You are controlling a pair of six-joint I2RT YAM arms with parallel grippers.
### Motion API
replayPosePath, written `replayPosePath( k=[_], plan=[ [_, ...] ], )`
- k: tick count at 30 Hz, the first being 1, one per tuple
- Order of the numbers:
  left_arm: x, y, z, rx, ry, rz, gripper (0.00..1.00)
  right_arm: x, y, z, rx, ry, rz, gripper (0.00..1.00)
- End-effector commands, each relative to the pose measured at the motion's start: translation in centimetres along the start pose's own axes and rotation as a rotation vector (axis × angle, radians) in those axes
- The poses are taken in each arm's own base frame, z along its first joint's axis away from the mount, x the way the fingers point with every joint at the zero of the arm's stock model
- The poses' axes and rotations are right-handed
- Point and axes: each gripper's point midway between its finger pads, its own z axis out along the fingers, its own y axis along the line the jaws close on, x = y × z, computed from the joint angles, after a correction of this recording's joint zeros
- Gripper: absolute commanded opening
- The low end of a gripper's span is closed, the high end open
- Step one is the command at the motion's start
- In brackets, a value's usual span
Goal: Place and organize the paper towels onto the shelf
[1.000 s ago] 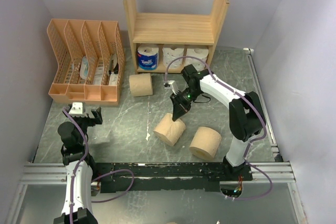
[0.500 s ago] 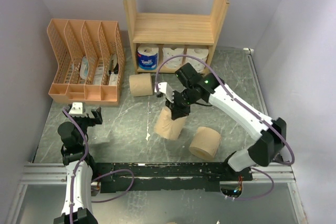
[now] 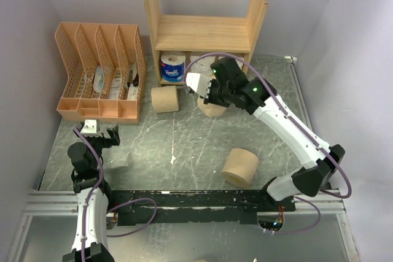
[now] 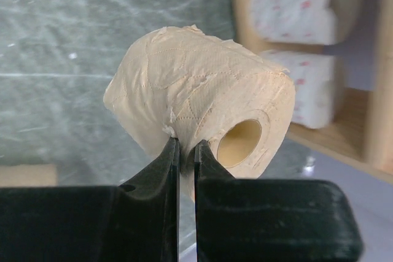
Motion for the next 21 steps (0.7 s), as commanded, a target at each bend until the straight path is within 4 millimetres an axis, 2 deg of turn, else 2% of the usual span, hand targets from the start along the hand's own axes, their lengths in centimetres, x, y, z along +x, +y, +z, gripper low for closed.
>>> replayPosePath(
  k=[1,3,5,8,10,16,21],
  plan=[
    [3.4,-0.1,-0.4,0.004,0.059,-0.02,1.0,-2.5,-5.9,-4.1,0.235,-0.063,-0.105,0.0],
    [3.3,-0.1,-0.4,0.005,0.058,-0.02,1.0,-3.2,-8.3,-5.8,0.351,-0.077,-0.137,0.0],
    [3.4,-0.1,-0.4,0.005,0.059,-0.02,1.0,-4.0,-11.0,-8.2,0.455,-0.088,-0.138,0.0],
    [3.3,-0.1,-0.4,0.005,0.058,-0.021,1.0,-5.6,-13.4,-11.4,0.546,-0.141,-0.143,0.0],
    [3.3,-0.1,-0.4,0.005,0.057,-0.021,1.0,-5.8,-14.5,-12.3,0.603,-0.133,-0.157,0.0],
    [3.3,-0.1,-0.5,0.006,0.055,-0.02,1.0,-5.9,-17.3,-11.2,0.653,-0.111,-0.191,0.0],
    [3.3,-0.1,-0.5,0.007,0.053,-0.019,1.0,-5.0,-21.4,-10.3,0.693,-0.101,-0.151,0.0]
  ],
)
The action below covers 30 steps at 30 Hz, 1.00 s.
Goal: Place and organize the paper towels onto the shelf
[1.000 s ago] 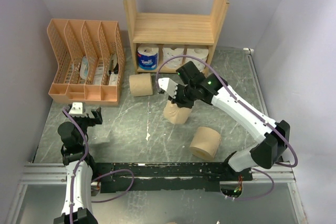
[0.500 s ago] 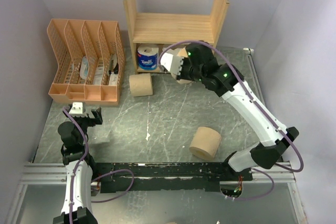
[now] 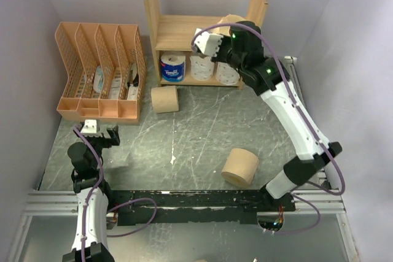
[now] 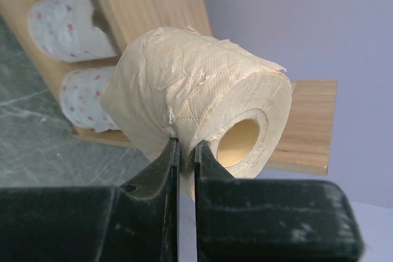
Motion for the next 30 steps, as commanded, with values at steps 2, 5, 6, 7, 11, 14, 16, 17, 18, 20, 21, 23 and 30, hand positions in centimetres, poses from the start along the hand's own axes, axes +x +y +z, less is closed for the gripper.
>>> replayPosePath(
  k=[2,5,6,7,11,14,16,17,18,20,21,23,30],
  plan=[
    [3.1,-0.1,-0.5,0.007,0.046,-0.016,1.0,0.9,-5.1,2.5,0.136,-0.002,0.011,0.0],
    [3.1,-0.2,-0.5,0.008,0.045,-0.016,1.0,1.5,-6.0,4.1,0.162,0.019,0.0,0.0],
    [3.1,-0.2,-0.5,0.008,0.046,-0.016,1.0,1.6,-6.2,4.7,0.163,0.024,-0.002,0.0],
    [3.1,-0.1,-0.5,0.007,0.046,-0.016,1.0,1.7,-6.4,5.2,0.161,0.028,-0.002,0.0],
    [3.0,-0.1,-0.5,0.007,0.043,-0.015,1.0,1.3,-6.6,7.3,0.151,0.03,-0.007,0.0],
    [3.1,-0.2,-0.5,0.009,0.045,-0.016,1.0,2.4,-6.8,8.6,0.169,0.054,-0.007,0.0],
    [3.1,-0.2,-0.5,0.008,0.045,-0.017,1.0,3.5,-6.7,9.5,0.165,0.08,-0.005,0.0],
    [3.1,-0.2,-0.5,0.008,0.045,-0.017,1.0,4.0,-6.6,9.9,0.16,0.091,-0.001,0.0],
    [3.1,-0.2,-0.5,0.009,0.044,-0.017,1.0,4.3,-6.5,10.2,0.158,0.096,0.003,0.0],
    [3.1,-0.2,-0.5,0.008,0.045,-0.016,1.0,5.3,-6.4,10.6,0.152,0.111,0.009,0.0],
    [3.2,-0.2,-0.5,0.008,0.046,-0.016,1.0,5.7,-6.4,10.6,0.152,0.119,0.011,0.0],
    [3.1,-0.2,-0.5,0.008,0.045,-0.016,1.0,6.4,-6.5,10.5,0.159,0.139,0.011,0.0],
    [3.1,-0.2,-0.5,0.007,0.045,-0.016,1.0,7.8,-6.1,10.4,0.164,0.183,0.004,0.22]
  ],
)
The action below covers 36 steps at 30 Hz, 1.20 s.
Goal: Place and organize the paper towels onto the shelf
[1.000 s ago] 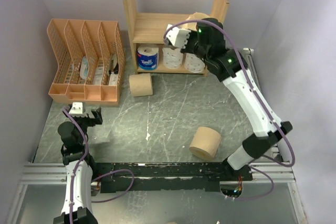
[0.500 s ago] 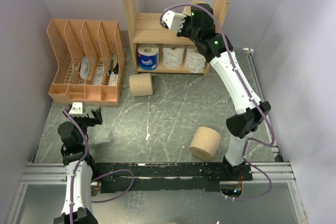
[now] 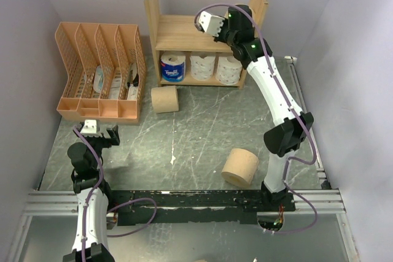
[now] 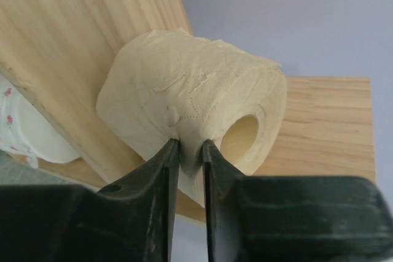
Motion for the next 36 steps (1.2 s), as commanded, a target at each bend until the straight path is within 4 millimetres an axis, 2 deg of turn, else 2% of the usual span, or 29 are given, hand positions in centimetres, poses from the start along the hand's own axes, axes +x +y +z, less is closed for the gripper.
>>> replayPosePath(
  k=[1,3,4,6,8,9,10,12,13,15,16,19,21,25,28,30,36],
  plan=[
    [3.3,-0.2,-0.5,0.007,0.054,-0.019,1.0,0.4,-3.2,-1.6,0.119,0.006,0.005,0.31],
    [3.4,-0.2,-0.5,0.006,0.055,-0.019,1.0,0.3,-3.7,-2.1,0.146,-0.01,0.018,0.52],
    [3.3,-0.1,-0.5,0.006,0.054,-0.019,1.0,0.1,-3.9,-2.6,0.158,-0.022,0.027,0.59],
    [3.3,-0.1,-0.5,0.006,0.054,-0.019,1.0,-0.8,-4.1,-3.6,0.161,-0.063,0.037,0.71],
    [3.4,-0.2,-0.5,0.007,0.056,-0.019,1.0,-2.0,-4.1,-4.6,0.18,-0.102,0.044,0.79],
    [3.3,-0.2,-0.5,0.007,0.055,-0.019,1.0,-2.6,-4.3,-5.1,0.201,-0.119,0.051,0.96],
    [3.3,-0.1,-0.5,0.006,0.054,-0.019,1.0,-3.3,-4.4,-5.8,0.221,-0.143,0.06,1.0],
    [3.3,-0.2,-0.5,0.007,0.055,-0.019,1.0,-4.4,-5.1,-8.5,0.273,-0.222,0.112,1.0],
    [3.3,-0.2,-0.5,0.007,0.055,-0.019,1.0,-4.7,-4.2,-9.4,0.257,-0.271,0.149,1.0],
    [3.3,-0.2,-0.5,0.007,0.054,-0.019,1.0,-5.5,-1.6,-10.8,0.113,-0.342,0.221,1.0],
    [3.3,-0.2,-0.5,0.007,0.054,-0.019,1.0,-5.9,0.9,-11.3,-0.024,-0.361,0.252,1.0],
    [3.3,-0.2,-0.5,0.007,0.054,-0.019,1.0,-5.1,8.6,-13.8,-0.37,-0.351,0.267,1.0],
    [3.3,-0.2,-0.5,0.007,0.054,-0.019,1.0,-3.4,13.2,-15.7,-0.535,-0.3,0.288,1.0],
    [3.4,-0.2,-0.5,0.007,0.056,-0.02,1.0,2.6,21.0,-18.9,-0.853,-0.114,0.425,1.0],
    [3.3,-0.1,-0.5,0.005,0.053,-0.019,1.0,5.3,26.5,-21.7,-1.082,-0.042,0.551,1.0],
    [3.3,-0.2,-0.5,0.007,0.053,-0.02,1.0,6.5,29.4,-23.4,-1.169,-0.009,0.574,1.0],
    [3.2,-0.2,-0.5,0.008,0.05,-0.019,1.0,11.5,33.9,-25.5,-1.239,0.09,0.458,1.0]
  ],
)
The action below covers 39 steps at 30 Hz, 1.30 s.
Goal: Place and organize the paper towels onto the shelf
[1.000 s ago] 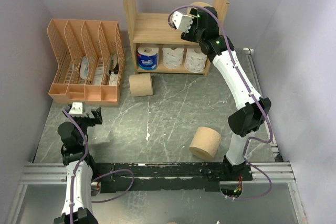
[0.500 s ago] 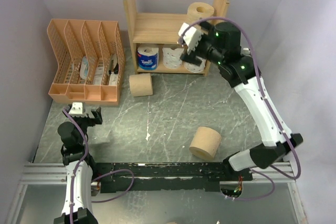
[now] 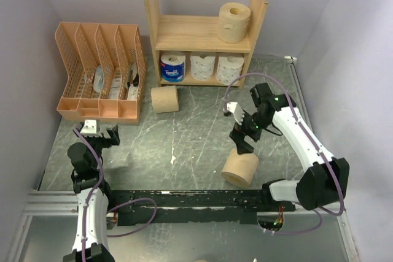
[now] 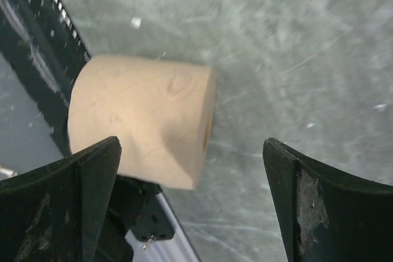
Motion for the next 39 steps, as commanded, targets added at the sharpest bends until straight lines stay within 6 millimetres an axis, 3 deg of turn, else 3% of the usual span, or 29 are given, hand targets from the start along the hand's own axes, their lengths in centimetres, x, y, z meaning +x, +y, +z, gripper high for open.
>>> replayPosePath(
  k=[1,8,15,16,18,21,22,25,29,35,39],
  plan=[
    [3.3,-0.2,-0.5,0.008,0.053,-0.02,1.0,3.4,2.5,0.0,-0.084,0.051,-0.05,1.0],
    [3.3,-0.2,-0.5,0.009,0.05,-0.019,1.0,5.6,3.6,1.6,-0.247,0.116,0.001,0.99],
    [3.3,-0.2,-0.5,0.009,0.049,-0.019,1.0,6.4,3.7,3.1,-0.335,0.145,0.027,0.9],
    [3.3,-0.2,-0.5,0.009,0.049,-0.019,1.0,6.3,3.7,3.1,-0.34,0.138,0.026,0.86],
    [3.3,-0.2,-0.5,0.01,0.049,-0.019,1.0,6.0,3.6,3.2,-0.343,0.13,0.026,0.67],
    [3.3,-0.2,-0.5,0.008,0.05,-0.019,1.0,5.8,3.2,3.0,-0.334,0.131,0.023,0.07],
    [3.3,-0.2,-0.5,0.01,0.05,-0.019,1.0,5.7,3.0,2.9,-0.324,0.13,0.019,0.0],
    [3.3,-0.2,-0.5,0.01,0.051,-0.019,1.0,5.1,2.6,2.1,-0.279,0.109,-0.018,0.0],
    [3.3,-0.2,-0.5,0.007,0.052,-0.02,1.0,3.1,1.9,-0.3,-0.155,0.028,-0.147,0.0],
    [3.3,-0.2,-0.5,0.009,0.053,-0.02,1.0,-3.9,-0.2,-6.6,0.085,-0.166,-0.3,0.0],
    [3.4,-0.2,-0.5,0.009,0.055,-0.019,1.0,-9.0,-3.6,-11.1,0.355,-0.291,-0.374,0.0]
  ],
)
